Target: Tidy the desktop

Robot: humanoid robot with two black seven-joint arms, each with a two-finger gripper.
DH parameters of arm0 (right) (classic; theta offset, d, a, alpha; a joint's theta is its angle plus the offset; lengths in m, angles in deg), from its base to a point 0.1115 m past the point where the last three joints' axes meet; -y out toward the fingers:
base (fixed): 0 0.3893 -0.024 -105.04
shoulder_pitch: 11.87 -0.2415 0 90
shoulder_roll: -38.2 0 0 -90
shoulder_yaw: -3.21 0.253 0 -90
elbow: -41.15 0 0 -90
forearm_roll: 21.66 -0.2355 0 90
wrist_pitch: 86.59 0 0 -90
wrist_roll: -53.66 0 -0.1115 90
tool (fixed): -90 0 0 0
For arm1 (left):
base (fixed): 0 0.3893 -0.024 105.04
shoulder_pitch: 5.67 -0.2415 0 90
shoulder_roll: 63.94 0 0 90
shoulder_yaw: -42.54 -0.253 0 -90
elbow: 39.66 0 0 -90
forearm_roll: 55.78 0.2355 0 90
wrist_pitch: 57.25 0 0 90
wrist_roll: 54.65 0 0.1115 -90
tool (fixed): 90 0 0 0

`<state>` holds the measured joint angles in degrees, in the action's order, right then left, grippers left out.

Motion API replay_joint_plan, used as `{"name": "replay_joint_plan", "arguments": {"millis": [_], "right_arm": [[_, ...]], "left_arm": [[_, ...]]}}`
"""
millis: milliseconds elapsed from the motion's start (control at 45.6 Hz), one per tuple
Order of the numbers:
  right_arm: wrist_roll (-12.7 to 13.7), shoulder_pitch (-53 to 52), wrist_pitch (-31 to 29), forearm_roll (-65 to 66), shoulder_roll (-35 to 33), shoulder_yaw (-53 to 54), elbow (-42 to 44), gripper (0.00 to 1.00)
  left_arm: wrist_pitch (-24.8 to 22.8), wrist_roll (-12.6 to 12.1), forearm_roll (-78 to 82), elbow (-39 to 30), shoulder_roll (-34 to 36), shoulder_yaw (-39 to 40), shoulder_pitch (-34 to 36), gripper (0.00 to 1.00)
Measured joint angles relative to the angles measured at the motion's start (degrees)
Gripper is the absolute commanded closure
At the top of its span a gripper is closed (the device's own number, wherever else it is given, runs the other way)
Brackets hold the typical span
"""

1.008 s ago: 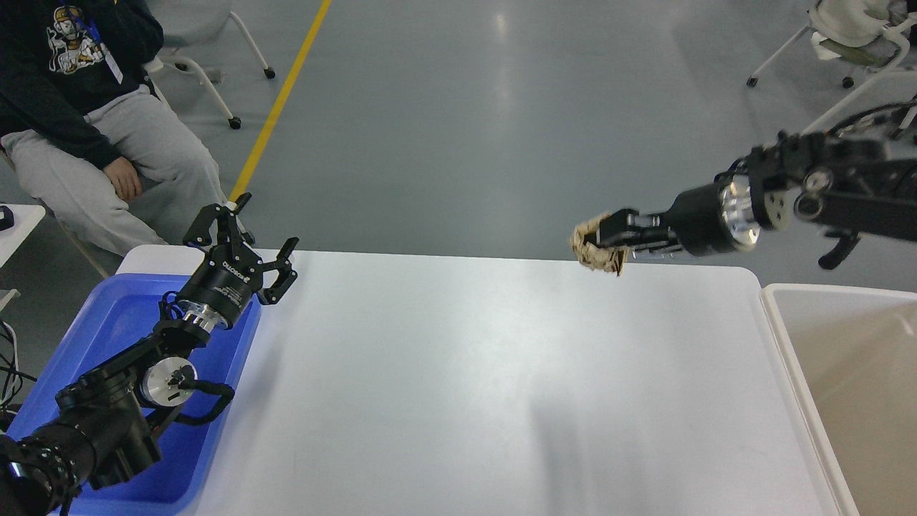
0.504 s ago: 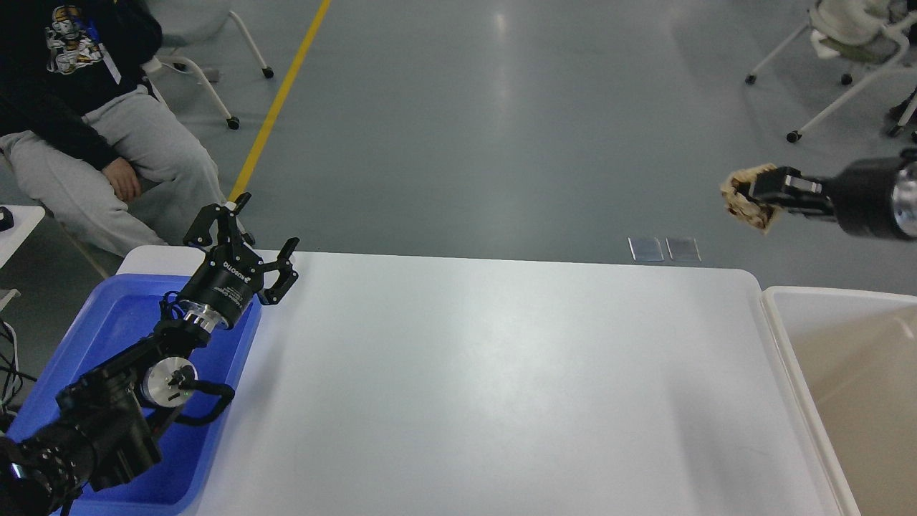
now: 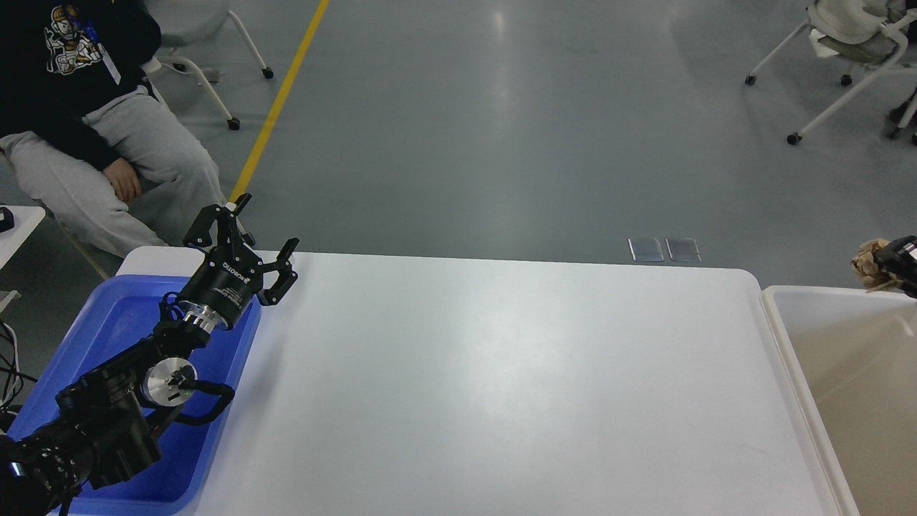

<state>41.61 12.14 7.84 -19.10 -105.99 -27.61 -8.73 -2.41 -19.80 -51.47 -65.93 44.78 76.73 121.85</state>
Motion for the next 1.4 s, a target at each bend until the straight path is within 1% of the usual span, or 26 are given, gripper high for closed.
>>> {"name": "replay_joint_plan", "arguments": {"millis": [132, 263, 307, 395, 482, 570, 701, 855, 1162, 1184, 1205, 1227, 1249, 1271, 1293, 1403], "right_arm": [[2.3, 5.1, 1.7, -13.6, 3.3, 2.1, 5.2, 1.00], [5.7, 9.3, 4.1, -25.3, 7.9, 4.2, 11.8, 1.00], [7.2, 10.8, 5.3, -28.9, 9.7, 5.8, 14.5, 1.00], [9.5, 13.1, 7.3, -33.0, 12.9, 9.6, 19.0, 1.00], [11.8, 15.4, 9.3, -35.8, 16.5, 16.1, 24.1, 1.00], [13.3, 17.2, 10.5, -37.3, 19.2, 22.8, 28.0, 1.00], [14.7, 19.7, 11.3, -38.6, 22.1, 33.6, 32.5, 1.00], [15.5, 22.7, 10.7, -39.4, 24.0, 42.0, 35.3, 1.00], [16.0, 27.2, 7.9, -40.0, 25.9, 50.0, 39.0, 1.00], [16.0, 27.4, 7.8, -40.0, 26.0, 50.3, 39.2, 0.94], [16.1, 27.7, 7.6, -40.0, 26.0, 50.6, 39.5, 0.83], [16.1, 27.9, 7.4, -40.1, 26.1, 50.9, 39.7, 0.65], [16.1, 28.2, 7.3, -40.1, 26.1, 51.2, 39.8, 0.38], [16.1, 28.4, 7.1, -40.1, 26.1, 51.4, 40.0, 0.08], [16.1, 28.7, 7.0, -40.1, 26.2, 51.6, 40.1, 0.00], [16.0, 30.0, 6.5, -40.1, 26.3, 52.3, 40.6, 0.00]], "left_arm": [[0.0, 0.0, 0.0, 0.0, 0.0, 0.0, 0.0, 0.00], [0.0, 0.0, 0.0, 0.0, 0.0, 0.0, 0.0, 0.00], [0.0, 0.0, 0.0, 0.0, 0.0, 0.0, 0.0, 0.00], [0.0, 0.0, 0.0, 0.0, 0.0, 0.0, 0.0, 0.00], [0.0, 0.0, 0.0, 0.0, 0.0, 0.0, 0.0, 0.00], [0.0, 0.0, 0.0, 0.0, 0.0, 0.0, 0.0, 0.00], [0.0, 0.0, -0.1, 0.0, 0.0, 0.0, 0.0, 0.00], [0.0, 0.0, -0.1, 0.0, 0.0, 0.0, 0.0, 0.00], [0.0, 0.0, -0.1, 0.0, 0.0, 0.0, 0.0, 0.00], [0.0, 0.0, -0.1, 0.0, 0.0, 0.0, 0.0, 0.00], [0.0, 0.0, -0.1, 0.0, 0.0, 0.0, 0.0, 0.00], [0.0, 0.0, -0.1, 0.0, 0.0, 0.0, 0.0, 0.00], [0.0, 0.0, -0.1, 0.0, 0.0, 0.0, 0.0, 0.00], [0.0, 0.0, -0.1, 0.0, 0.0, 0.0, 0.0, 0.00], [0.0, 0.0, -0.1, 0.0, 0.0, 0.0, 0.0, 0.00], [0.0, 0.0, -0.1, 0.0, 0.0, 0.0, 0.0, 0.00]]}}
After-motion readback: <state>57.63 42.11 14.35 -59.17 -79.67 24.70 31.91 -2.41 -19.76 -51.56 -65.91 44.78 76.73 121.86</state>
